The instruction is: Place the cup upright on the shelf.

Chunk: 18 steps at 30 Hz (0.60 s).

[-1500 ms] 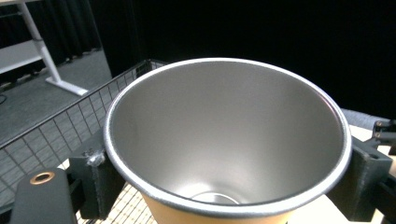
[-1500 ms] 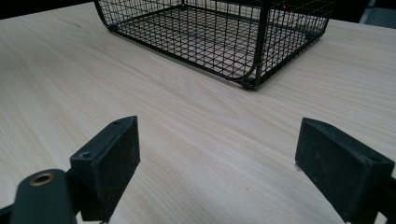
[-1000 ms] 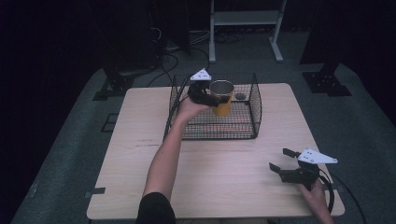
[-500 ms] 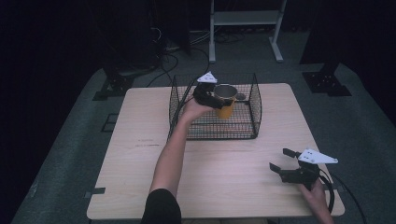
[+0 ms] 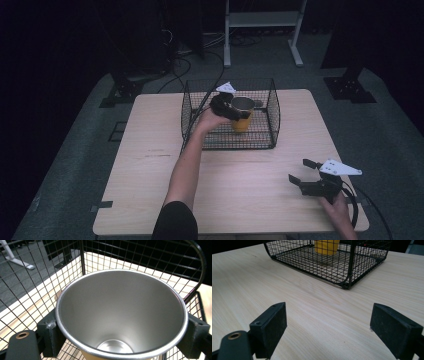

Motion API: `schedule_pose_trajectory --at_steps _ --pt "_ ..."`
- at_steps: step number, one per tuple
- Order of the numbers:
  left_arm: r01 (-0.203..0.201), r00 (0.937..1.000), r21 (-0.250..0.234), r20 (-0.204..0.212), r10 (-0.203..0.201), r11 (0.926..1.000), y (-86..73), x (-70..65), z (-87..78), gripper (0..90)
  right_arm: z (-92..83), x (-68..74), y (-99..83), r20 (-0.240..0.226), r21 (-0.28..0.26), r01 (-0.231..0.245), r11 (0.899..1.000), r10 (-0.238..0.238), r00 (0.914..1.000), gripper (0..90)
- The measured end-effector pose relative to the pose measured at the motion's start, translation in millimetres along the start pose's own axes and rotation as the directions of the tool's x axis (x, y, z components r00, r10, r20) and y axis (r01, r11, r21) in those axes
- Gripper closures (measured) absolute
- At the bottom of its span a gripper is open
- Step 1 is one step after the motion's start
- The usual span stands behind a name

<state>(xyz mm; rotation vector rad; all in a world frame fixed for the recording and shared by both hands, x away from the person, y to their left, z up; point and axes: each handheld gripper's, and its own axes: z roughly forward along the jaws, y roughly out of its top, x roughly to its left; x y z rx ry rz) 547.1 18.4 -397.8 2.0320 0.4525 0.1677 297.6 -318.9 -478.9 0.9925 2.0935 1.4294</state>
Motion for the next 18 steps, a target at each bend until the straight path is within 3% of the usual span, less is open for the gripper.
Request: schedule_pose_trajectory --at_steps 18 --pt "-0.018 0.9998 0.066 -0.009 0.019 0.9977 -1.0 1.9 6.1 13.2 -0.1 -0.3 0.0 -0.001 -0.001 -0.002 1.000 0.002 1.0000 12.9"
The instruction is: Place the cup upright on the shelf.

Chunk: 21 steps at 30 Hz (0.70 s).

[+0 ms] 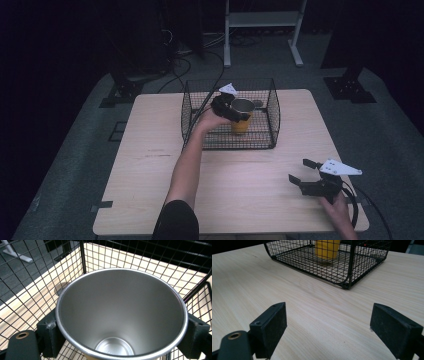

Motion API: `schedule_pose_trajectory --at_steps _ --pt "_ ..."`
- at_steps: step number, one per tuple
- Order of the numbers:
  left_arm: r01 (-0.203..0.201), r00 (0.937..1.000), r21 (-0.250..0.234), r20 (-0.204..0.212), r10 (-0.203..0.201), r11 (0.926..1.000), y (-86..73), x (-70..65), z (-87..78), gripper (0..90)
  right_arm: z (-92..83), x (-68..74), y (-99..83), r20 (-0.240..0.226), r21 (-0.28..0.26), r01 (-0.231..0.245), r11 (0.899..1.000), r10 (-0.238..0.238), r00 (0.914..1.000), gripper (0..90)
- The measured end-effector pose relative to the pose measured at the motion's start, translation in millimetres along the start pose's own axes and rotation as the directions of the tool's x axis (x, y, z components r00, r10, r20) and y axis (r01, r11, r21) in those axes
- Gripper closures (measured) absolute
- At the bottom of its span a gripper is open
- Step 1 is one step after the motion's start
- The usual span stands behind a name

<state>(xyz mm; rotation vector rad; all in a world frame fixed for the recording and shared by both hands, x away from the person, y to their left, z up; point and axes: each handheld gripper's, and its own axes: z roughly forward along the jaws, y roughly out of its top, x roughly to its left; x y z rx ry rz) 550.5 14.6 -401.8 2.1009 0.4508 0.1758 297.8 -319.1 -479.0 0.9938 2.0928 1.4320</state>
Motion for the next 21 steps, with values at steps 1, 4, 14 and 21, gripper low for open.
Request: schedule_pose_trajectory --at_steps 1,4,14,21 --pt "-0.002 1.0000 0.005 -0.002 0.002 1.0000 -0.3 0.1 0.6 13.2 0.0 0.0 0.0 0.000 0.000 0.000 1.000 0.000 1.0000 12.9" --pt "0.000 1.0000 0.025 0.003 -0.001 0.9997 -2.0 0.2 3.0 13.2 0.1 0.3 0.0 0.000 0.000 0.002 1.000 -0.002 1.0000 12.9" --pt "-0.003 0.9999 0.046 -0.010 0.003 0.9989 -3.1 -0.5 5.7 12.9 0.0 0.1 0.0 0.000 0.000 0.001 1.000 -0.001 1.0000 12.9" --pt "-0.011 0.9999 0.068 -0.010 0.012 0.9976 -3.4 -1.0 4.4 11.4 0.0 0.1 0.0 -0.001 0.000 0.001 1.000 -0.001 1.0000 12.9"
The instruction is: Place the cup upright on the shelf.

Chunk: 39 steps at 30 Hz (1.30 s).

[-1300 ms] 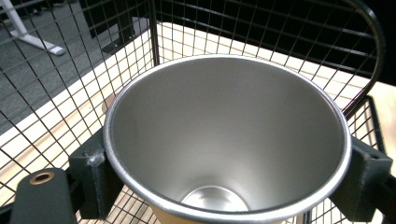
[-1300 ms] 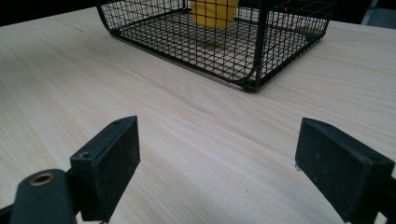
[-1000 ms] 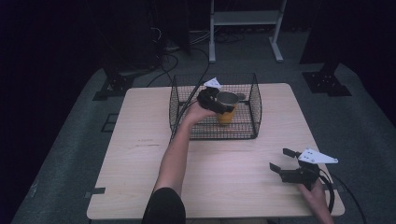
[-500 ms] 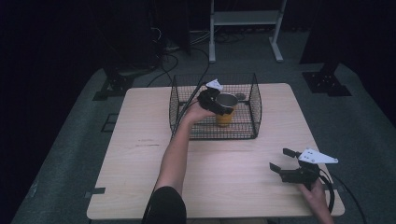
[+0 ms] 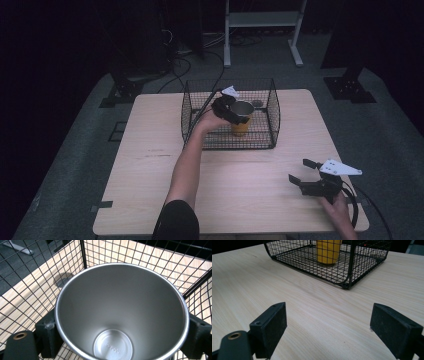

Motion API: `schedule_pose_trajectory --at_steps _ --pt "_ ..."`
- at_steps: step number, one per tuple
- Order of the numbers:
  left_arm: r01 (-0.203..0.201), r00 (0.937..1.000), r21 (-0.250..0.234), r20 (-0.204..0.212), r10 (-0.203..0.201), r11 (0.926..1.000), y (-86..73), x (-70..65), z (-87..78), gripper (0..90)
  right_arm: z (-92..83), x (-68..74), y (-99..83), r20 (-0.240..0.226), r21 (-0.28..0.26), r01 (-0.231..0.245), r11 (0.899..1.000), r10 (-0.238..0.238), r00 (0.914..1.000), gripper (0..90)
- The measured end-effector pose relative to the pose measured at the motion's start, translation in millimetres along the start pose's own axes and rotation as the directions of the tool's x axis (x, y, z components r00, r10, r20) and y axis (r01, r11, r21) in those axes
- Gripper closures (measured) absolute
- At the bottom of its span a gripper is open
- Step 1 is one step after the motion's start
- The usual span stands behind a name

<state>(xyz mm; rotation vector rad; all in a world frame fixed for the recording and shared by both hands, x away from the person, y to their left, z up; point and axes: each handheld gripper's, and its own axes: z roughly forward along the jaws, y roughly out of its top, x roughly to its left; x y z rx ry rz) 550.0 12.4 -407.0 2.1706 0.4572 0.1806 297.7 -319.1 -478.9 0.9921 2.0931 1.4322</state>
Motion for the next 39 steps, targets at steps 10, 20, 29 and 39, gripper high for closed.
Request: schedule_pose_trajectory --at_steps 10,20,29,39 --pt "-0.013 0.9999 0.005 -0.009 0.013 0.9999 0.1 -1.2 1.3 7.1 0.0 0.0 0.0 0.000 0.000 0.000 1.000 0.000 1.0000 12.9" --pt "-0.024 0.9996 -0.012 -0.014 0.024 0.9996 2.8 -3.7 -0.2 4.0 -0.1 -0.1 0.0 0.000 -0.001 -0.001 1.000 0.001 1.0000 12.9" --pt "-0.041 0.9984 -0.066 -0.042 0.039 0.9970 8.4 -5.7 -5.4 2.2 -0.2 -0.2 0.0 -0.001 0.000 -0.003 1.000 0.003 1.0000 12.9" --pt "-0.055 0.9964 -0.123 -0.071 0.046 0.9909 15.2 -7.6 -14.3 2.1 -0.3 -0.5 -0.1 0.001 -0.003 -0.003 1.000 0.003 1.0000 12.9"
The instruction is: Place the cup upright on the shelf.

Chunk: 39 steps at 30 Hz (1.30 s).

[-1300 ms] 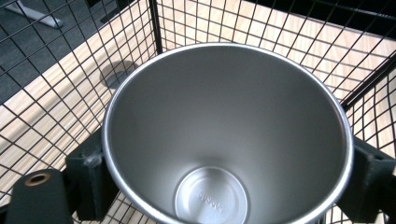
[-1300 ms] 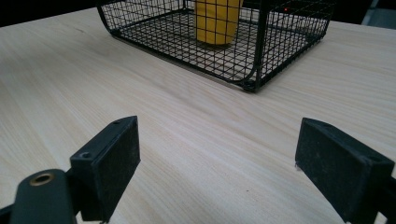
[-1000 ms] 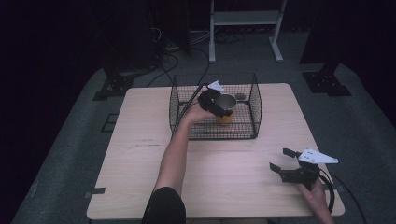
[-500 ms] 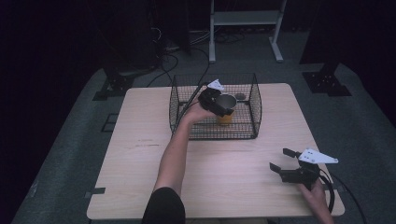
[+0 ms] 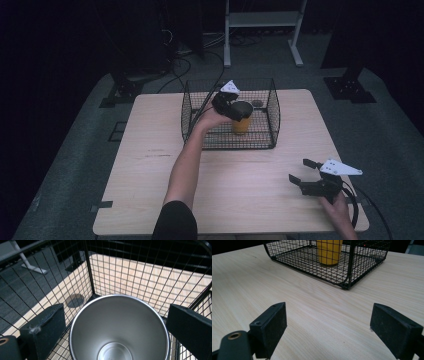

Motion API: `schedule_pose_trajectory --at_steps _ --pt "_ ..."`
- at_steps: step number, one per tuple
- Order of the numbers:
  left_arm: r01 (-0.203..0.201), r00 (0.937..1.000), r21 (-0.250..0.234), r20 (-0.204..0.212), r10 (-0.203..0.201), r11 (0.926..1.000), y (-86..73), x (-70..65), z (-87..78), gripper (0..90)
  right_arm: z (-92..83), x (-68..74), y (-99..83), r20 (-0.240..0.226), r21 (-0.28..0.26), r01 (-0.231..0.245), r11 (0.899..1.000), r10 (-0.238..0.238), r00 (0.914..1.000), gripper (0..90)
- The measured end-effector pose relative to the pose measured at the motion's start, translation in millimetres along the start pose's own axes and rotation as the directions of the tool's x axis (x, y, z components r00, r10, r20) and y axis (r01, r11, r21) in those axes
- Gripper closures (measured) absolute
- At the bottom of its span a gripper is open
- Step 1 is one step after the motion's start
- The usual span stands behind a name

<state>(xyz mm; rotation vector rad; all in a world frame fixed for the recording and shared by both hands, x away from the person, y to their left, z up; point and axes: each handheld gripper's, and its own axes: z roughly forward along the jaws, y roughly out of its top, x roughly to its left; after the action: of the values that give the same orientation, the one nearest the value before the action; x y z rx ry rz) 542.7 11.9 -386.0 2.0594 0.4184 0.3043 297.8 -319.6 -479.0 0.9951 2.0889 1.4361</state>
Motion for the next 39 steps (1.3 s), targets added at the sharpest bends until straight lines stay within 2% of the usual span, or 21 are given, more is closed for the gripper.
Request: schedule_pose_trajectory --at_steps 7,10,21,24,27,31,35,39 --pt "-0.003 0.9999 -0.037 -0.015 0.002 0.9993 6.4 -1.0 -9.0 2.1 -0.4 -0.2 -0.1 -0.003 -0.004 0.003 1.000 -0.003 1.0000 12.9" --pt "0.001 1.0000 -0.049 -0.005 -0.001 0.9988 8.9 -2.5 -12.4 1.0 -0.6 -0.6 -0.2 -0.005 -0.006 0.001 1.000 -0.001 1.0000 12.9" --pt "-0.025 0.9993 -0.076 0.025 0.027 0.9968 16.3 -11.1 -24.0 1.0 -0.3 -0.5 -0.1 0.004 -0.003 -0.002 1.000 0.002 1.0000 12.9" --pt "-0.031 0.9991 -0.088 0.026 0.034 0.9956 17.7 -14.9 -29.5 1.0 0.0 -0.4 0.0 0.007 -0.002 -0.003 1.000 0.003 1.0000 12.9" --pt "-0.020 0.9992 -0.115 0.032 0.024 0.9932 17.5 -19.0 -35.3 1.0 0.2 -0.4 0.1 0.008 -0.001 -0.002 1.000 0.002 1.0000 12.9" --pt "-0.018 0.9995 -0.105 0.025 0.021 0.9943 16.6 -24.8 -41.8 1.0 0.2 -0.4 0.1 0.012 -0.001 -0.003 1.000 0.003 0.9999 12.9" --pt "-0.011 0.9996 -0.134 0.026 0.015 0.9909 15.5 -30.9 -50.3 1.1 0.4 -0.5 0.2 0.012 0.000 -0.004 1.000 0.004 0.9999 12.8" --pt "-0.012 0.9994 -0.144 0.030 0.016 0.9895 14.9 -37.3 -56.0 1.0 0.4 -0.4 0.2 0.013 0.001 -0.004 1.000 0.004 0.9999 12.9"
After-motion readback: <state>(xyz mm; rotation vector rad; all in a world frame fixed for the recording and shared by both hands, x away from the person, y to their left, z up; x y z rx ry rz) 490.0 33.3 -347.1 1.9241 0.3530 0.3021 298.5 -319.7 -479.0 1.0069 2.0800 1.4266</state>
